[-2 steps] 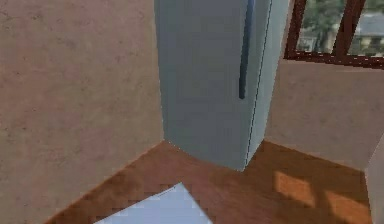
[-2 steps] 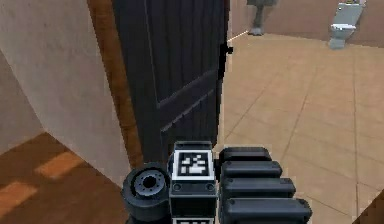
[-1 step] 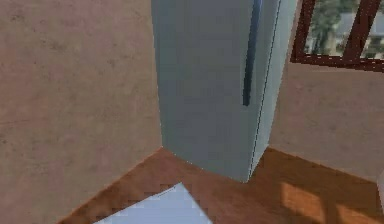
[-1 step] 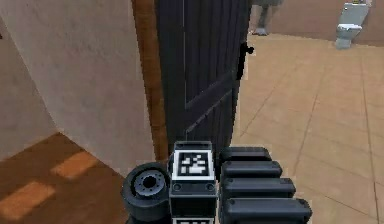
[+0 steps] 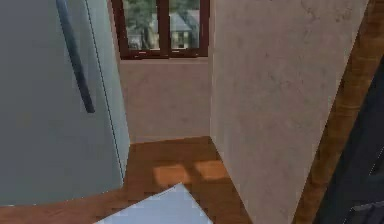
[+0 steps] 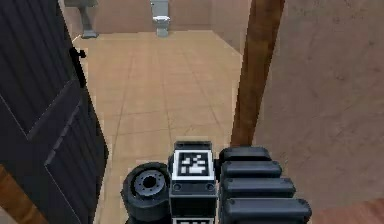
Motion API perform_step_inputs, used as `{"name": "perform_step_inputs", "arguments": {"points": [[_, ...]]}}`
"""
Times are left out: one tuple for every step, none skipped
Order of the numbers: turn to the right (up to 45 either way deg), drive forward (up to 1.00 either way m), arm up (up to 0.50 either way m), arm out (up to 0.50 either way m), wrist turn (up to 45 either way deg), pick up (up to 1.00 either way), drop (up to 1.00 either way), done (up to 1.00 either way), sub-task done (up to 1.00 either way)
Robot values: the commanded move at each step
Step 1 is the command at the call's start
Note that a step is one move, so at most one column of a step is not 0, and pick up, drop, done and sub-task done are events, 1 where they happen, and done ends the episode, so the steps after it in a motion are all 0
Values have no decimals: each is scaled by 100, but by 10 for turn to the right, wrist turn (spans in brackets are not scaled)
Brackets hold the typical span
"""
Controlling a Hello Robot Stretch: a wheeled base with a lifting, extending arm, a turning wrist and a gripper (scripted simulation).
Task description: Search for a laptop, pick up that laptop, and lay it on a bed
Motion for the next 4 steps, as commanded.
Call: {"name": "perform_step_inputs", "arguments": {"points": [[450,0,0,0,0,0,0,0,0],[300,0,0,0,0,0,0,0,0],[0,55,0,0,0,0,0,0,0],[360,0,0,0,0,0,0,0,0]]}}
